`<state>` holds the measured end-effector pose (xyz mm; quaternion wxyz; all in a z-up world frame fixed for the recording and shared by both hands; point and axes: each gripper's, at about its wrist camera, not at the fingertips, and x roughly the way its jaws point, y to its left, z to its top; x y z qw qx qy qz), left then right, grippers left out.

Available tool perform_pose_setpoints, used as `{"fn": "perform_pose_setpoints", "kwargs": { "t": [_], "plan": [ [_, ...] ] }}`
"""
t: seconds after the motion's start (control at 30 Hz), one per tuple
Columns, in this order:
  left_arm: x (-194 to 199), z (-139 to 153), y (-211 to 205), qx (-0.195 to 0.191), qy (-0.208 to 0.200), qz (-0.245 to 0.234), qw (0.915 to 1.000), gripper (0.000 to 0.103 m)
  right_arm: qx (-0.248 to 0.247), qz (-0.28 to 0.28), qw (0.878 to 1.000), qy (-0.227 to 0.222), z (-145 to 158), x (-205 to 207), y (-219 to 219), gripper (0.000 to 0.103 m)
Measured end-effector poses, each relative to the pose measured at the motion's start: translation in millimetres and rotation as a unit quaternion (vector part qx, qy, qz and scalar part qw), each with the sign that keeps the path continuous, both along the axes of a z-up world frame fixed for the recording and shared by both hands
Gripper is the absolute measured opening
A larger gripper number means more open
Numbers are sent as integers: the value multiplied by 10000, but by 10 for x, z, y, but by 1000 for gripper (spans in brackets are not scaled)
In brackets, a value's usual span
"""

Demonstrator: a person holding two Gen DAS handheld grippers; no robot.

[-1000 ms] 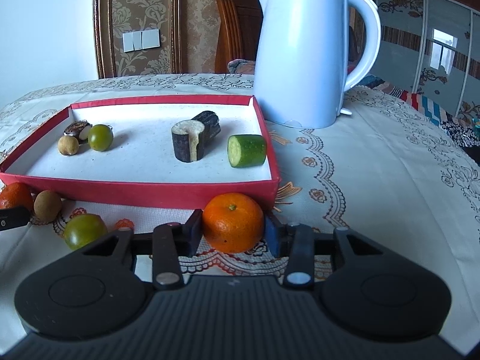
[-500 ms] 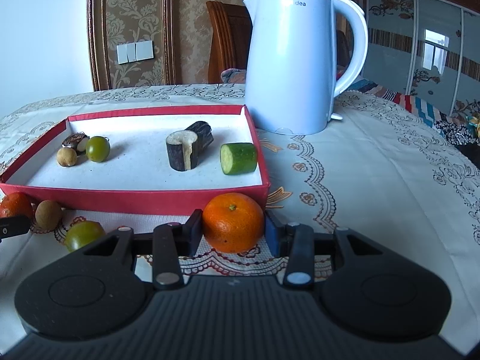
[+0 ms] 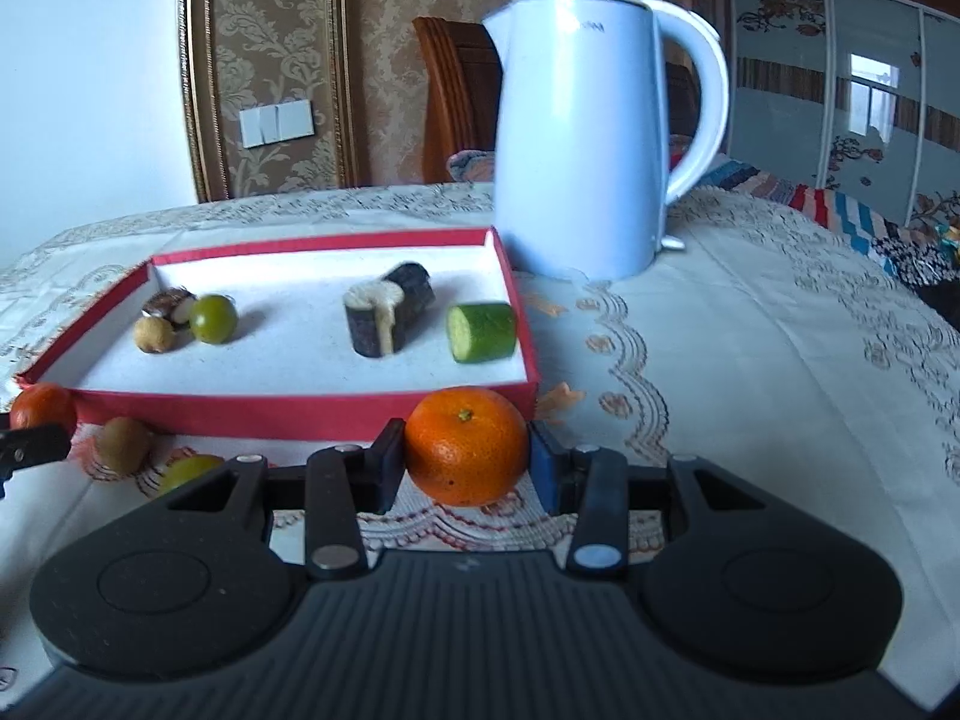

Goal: Organize fruits
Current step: 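Carry both oranges over the red tray and lower them in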

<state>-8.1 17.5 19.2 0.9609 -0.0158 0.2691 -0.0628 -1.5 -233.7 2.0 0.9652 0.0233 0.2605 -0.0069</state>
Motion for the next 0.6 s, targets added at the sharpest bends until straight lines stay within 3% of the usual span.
{"fn": "perform_pose_setpoints", "kwargs": {
  "t": [0.27,0.6],
  "plan": [
    [242,251,-86,21,-228,101,9997,37,-132,69,9991,-385,319,157,130,40],
    [581,109,-220,315,-56,195,9993,32,-128,140,9998,-48,146,580,317,40]
  ]
}}
